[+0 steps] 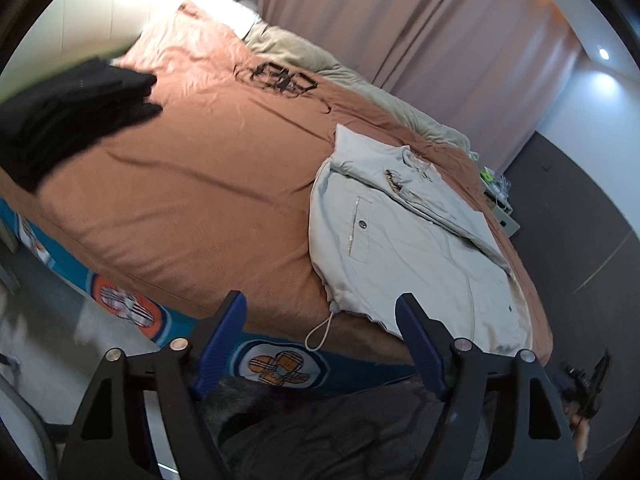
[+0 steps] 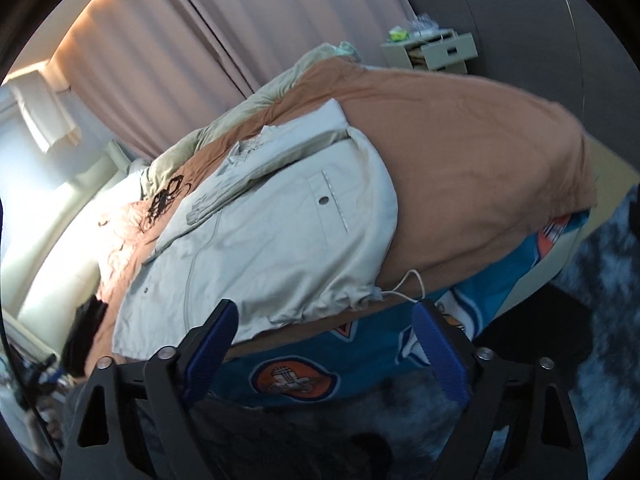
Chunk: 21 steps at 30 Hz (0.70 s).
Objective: Fold large clothes
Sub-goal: 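Move both open grippers back to the jacket's side edge, then close both grippers on the jacket's side edge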
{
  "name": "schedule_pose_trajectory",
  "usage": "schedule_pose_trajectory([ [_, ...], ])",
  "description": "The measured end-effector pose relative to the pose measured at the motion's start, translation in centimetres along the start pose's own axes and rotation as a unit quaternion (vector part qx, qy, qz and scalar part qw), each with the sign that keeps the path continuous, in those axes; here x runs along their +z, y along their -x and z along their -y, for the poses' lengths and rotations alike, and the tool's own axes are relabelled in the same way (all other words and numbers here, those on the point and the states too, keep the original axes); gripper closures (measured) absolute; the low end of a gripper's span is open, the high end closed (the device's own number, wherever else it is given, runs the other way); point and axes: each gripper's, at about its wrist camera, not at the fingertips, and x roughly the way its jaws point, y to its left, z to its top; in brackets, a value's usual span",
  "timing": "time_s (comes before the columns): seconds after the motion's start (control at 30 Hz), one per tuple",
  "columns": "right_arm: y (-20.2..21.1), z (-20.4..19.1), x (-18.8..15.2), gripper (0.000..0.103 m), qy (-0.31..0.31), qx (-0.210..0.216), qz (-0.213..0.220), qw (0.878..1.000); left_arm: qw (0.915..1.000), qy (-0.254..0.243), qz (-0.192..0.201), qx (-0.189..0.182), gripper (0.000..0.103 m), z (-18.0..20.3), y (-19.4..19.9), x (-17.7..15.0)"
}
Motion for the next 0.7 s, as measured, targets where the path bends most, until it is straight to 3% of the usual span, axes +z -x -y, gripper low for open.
schedule_pose_trajectory([
  [0.13,-2.6,1.3,0.2,0.022,-0.019,0.01,-0.012,1.0,0.9996,0.01,-0.028,-0.001,0.037,-0.7,-3.8,0.1],
  [0.4,-6.8,4.0,1.5,0.024,-0.053,0.015,-0.018,0.998,0.9975,0.012,-0.066,-0.022,0.039,0.0,-9.9,1.2],
  [0.5,-8.0,4.7,2.8,0.025,-0.064,0.017,-0.015,0.998,0.9961,0.01,-0.084,-0.026,0.048,0.1,-12.4,2.0],
  [0.7,-10.5,5.7,5.2,0.03,-0.068,0.009,-0.014,0.998,0.9936,0.003,-0.11,-0.022,0.048,0.0,-17.0,3.9],
])
